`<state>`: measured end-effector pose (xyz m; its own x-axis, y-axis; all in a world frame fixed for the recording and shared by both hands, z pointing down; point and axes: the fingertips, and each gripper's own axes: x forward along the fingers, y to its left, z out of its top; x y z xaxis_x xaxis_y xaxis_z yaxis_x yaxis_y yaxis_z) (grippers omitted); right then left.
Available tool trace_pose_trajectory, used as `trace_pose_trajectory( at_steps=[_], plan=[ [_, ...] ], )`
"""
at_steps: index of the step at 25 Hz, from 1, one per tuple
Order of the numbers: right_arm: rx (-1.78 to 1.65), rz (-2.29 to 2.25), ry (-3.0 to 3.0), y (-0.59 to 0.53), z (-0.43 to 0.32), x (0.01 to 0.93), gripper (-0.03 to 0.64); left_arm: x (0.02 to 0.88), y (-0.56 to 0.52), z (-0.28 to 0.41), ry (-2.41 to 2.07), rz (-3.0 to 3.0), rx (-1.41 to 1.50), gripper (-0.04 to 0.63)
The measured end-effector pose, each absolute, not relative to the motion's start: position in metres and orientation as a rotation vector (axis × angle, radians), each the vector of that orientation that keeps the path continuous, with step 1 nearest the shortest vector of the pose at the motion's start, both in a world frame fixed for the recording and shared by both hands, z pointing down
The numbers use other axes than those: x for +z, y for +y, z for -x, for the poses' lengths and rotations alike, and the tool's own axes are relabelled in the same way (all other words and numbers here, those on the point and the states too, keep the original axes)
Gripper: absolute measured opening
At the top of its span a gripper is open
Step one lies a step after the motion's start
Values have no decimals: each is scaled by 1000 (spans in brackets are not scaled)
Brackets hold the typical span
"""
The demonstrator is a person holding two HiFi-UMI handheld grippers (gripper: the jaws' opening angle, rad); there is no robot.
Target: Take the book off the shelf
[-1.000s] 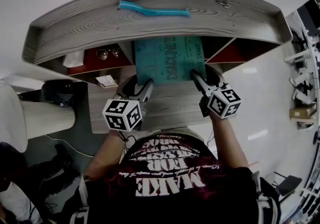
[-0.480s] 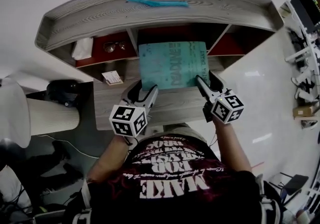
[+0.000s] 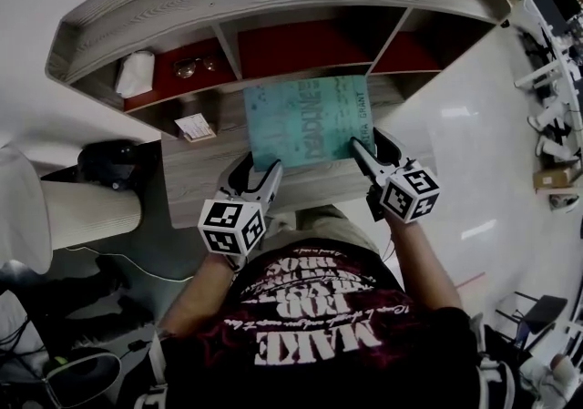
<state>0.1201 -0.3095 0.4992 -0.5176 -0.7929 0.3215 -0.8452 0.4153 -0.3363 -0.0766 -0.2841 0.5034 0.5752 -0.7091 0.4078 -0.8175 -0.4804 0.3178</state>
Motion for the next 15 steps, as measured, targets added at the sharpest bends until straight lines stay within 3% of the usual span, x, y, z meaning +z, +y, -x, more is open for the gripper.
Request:
trace_pose_trajectory(
  at_steps=[15],
  plan=[
    [875, -1439, -2405, -299, -114, 624, 213, 624, -274, 82, -1189, -2249, 428, 232]
  ],
)
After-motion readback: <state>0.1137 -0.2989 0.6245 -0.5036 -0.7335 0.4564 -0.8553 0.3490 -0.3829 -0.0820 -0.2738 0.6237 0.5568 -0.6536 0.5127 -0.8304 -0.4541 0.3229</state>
